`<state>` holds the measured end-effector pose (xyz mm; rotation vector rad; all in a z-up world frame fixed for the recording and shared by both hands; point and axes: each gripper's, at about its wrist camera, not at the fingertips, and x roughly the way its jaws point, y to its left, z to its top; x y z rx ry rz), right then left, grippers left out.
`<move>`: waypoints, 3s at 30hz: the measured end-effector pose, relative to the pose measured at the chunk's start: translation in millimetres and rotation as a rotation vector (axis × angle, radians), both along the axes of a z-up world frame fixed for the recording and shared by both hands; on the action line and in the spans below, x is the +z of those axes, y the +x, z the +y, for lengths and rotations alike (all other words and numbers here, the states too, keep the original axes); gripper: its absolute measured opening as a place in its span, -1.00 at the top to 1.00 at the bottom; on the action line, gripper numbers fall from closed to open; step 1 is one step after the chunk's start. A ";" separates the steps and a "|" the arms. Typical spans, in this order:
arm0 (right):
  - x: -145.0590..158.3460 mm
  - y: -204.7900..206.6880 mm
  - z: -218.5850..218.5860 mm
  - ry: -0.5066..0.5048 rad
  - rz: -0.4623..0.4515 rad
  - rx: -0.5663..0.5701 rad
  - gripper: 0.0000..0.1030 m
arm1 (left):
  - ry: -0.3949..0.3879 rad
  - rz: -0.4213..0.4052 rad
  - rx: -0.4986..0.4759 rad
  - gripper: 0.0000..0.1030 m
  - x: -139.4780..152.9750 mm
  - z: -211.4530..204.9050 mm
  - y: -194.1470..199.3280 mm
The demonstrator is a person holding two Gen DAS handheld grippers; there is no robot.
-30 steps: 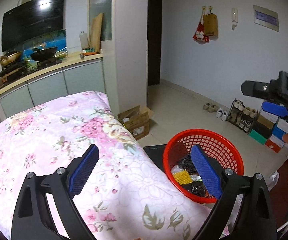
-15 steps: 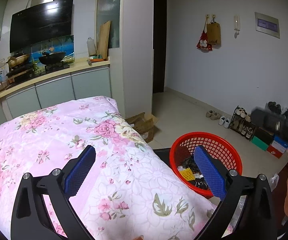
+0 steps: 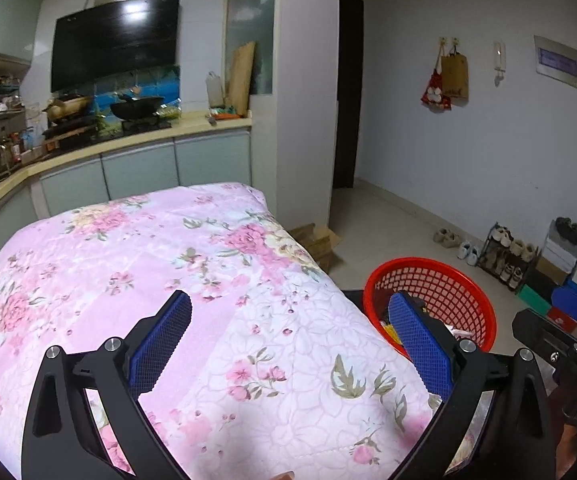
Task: Collect trash
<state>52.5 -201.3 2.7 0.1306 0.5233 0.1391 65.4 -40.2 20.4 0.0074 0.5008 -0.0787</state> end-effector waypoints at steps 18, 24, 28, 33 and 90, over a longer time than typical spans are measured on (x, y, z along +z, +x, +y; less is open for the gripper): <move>-5.4 0.2 -1.9 -0.003 -0.006 -0.026 -0.86 | -0.034 0.009 0.051 -0.86 -4.0 4.8 -14.2; -8.1 0.4 -1.7 0.004 0.004 -0.020 -0.86 | -0.024 0.004 0.064 -0.86 -4.8 3.9 -15.8; -8.3 0.6 -1.3 0.005 0.006 -0.018 -0.86 | -0.007 0.004 0.058 -0.86 -5.3 0.8 -16.5; -9.5 2.3 -0.9 0.008 0.010 -0.015 -0.86 | 0.011 0.007 0.054 -0.86 -6.3 -1.3 -16.8; -10.6 4.0 1.2 0.011 0.018 -0.013 -0.86 | 0.020 0.014 0.042 -0.86 -10.2 -5.4 -17.1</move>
